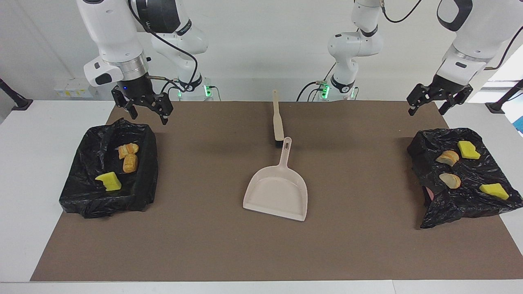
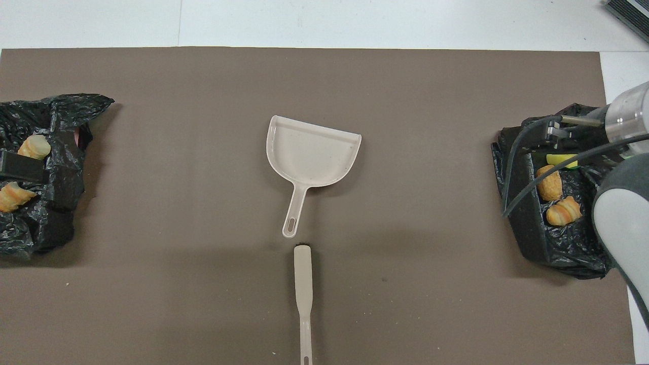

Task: Sweep and dump trash in bin
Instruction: 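Release the dustpan and withdraw the left gripper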

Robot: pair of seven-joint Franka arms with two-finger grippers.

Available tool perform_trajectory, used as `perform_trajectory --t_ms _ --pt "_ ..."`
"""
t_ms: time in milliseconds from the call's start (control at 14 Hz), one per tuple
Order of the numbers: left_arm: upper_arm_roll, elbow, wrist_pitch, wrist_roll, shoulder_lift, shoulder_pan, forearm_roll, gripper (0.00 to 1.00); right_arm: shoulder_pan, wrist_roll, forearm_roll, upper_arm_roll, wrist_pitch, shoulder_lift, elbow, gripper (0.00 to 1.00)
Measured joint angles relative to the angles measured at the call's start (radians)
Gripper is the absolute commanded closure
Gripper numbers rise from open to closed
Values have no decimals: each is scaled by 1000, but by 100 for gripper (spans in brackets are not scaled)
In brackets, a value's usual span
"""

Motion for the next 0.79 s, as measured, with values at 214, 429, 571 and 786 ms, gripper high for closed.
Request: perform_trajectory --t_ms 214,429,571,786 --pt "0 0 -7 0 0 0 0 0 0 0 0 0 0 0 0 0" --pt "-1 -2 -12 0 0 0 0 0 0 0 0 3 0 0 0 0" --pt "-1 -4 -15 0 0 0 0 0 0 0 0 4 0 0 0 0" --pt "-1 -4 -16 0 -1 0 0 0 0 0 0 5 0 0 0 0"
